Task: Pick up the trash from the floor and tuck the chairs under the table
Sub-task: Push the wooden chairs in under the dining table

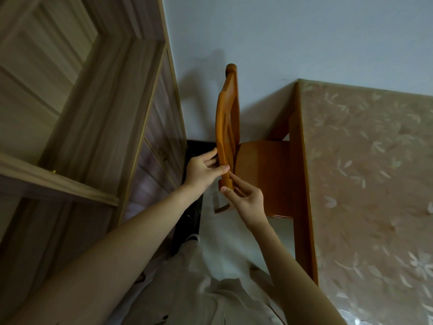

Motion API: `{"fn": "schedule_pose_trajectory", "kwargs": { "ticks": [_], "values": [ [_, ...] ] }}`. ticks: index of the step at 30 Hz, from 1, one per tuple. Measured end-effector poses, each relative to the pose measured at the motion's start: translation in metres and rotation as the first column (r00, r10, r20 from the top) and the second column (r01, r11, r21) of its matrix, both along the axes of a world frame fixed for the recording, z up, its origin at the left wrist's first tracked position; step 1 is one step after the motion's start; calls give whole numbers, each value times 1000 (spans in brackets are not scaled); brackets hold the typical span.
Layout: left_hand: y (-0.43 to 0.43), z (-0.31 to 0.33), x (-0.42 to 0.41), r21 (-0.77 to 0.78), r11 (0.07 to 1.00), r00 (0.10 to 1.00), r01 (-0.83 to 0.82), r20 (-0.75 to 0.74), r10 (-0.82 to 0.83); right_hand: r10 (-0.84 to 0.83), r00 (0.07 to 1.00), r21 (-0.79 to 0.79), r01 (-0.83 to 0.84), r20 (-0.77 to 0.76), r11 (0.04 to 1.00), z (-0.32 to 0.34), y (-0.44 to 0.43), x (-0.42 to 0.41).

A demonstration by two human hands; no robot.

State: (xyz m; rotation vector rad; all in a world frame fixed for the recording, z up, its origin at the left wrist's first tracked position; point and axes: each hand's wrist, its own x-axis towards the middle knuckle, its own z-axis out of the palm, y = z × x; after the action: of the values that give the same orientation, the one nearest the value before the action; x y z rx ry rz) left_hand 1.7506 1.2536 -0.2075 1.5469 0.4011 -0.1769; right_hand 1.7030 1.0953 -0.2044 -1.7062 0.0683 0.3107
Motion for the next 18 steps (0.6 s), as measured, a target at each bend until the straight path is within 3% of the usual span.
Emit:
{"fn": "schedule_pose_trajectory", "kwargs": {
  "ticks": [18],
  "values": [
    [-24,3,14,-26,999,999,41,30,-40,-8,1000,-44,7,-22,999,6,-19,16]
  ]
}}
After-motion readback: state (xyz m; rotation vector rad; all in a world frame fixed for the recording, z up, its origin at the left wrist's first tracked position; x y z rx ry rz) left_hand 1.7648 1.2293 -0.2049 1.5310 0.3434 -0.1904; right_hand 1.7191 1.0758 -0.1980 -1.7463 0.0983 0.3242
